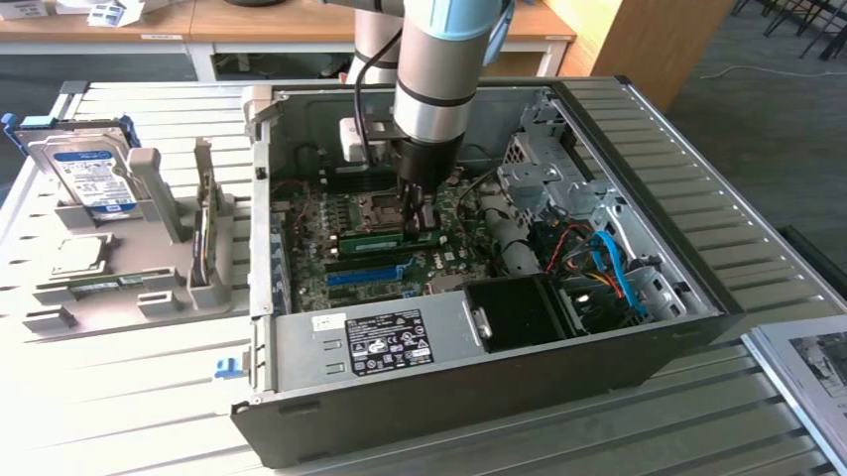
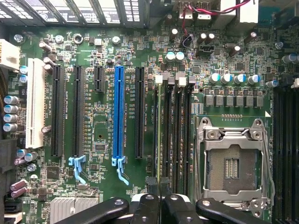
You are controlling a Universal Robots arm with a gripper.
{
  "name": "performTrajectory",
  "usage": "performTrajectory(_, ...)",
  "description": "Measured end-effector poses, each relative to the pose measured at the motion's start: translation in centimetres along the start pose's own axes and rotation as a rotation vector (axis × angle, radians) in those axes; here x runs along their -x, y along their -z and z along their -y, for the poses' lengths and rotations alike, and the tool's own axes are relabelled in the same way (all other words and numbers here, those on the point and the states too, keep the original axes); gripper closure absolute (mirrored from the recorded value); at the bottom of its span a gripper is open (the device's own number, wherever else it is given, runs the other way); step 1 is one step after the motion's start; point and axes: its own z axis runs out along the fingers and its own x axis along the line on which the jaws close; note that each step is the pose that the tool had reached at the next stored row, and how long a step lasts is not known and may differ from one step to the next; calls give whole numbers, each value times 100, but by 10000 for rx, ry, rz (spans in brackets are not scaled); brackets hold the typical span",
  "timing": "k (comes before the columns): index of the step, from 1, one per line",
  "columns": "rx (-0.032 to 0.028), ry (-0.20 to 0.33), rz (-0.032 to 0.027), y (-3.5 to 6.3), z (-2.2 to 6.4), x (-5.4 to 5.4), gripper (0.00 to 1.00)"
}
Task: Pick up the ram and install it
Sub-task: 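Insert the ram into the slot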
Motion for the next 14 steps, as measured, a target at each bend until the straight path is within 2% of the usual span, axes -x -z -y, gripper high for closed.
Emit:
performTrajectory(10,-1,0,2,-7,0,0,88)
performTrajectory(11,-1,0,1,-7,0,0,87)
performTrajectory(12,-1,0,0,-7,0,0,82)
performTrajectory(14,0,0,0,-6,0,0,82)
